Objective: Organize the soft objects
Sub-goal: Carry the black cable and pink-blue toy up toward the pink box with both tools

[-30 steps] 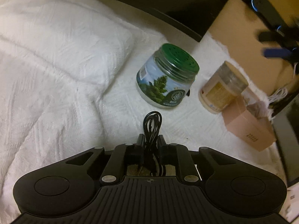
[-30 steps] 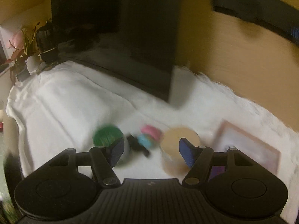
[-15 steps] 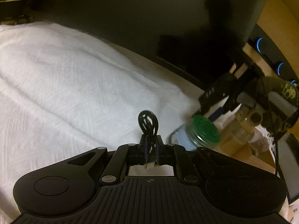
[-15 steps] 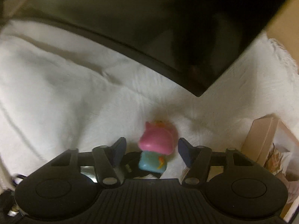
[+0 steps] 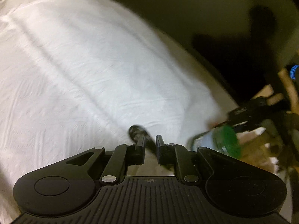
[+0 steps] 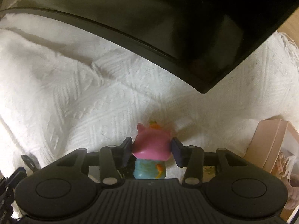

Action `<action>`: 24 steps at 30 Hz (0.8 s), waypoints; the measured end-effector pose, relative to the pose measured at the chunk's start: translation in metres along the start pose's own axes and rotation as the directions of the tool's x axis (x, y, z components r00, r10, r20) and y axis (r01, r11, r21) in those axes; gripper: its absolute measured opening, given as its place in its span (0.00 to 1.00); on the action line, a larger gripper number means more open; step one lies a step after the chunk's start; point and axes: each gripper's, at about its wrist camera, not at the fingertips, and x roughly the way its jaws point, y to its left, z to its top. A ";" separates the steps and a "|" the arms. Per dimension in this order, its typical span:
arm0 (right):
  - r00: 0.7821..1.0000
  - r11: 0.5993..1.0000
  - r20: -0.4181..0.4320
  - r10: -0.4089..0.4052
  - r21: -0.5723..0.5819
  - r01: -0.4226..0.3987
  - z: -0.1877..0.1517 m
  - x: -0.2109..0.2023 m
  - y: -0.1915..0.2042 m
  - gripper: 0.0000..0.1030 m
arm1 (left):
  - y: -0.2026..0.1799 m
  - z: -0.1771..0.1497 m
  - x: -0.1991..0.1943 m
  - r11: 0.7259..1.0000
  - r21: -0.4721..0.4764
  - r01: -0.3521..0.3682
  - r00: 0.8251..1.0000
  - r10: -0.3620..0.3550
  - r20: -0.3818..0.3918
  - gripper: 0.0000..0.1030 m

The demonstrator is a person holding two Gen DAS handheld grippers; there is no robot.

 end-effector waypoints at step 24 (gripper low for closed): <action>0.994 0.997 0.090 0.062 -0.054 -0.057 -0.014 -0.029 -0.008 0.42 | -0.061 -0.016 0.047 0.941 0.263 -0.214 0.974 0.226 -0.016 0.43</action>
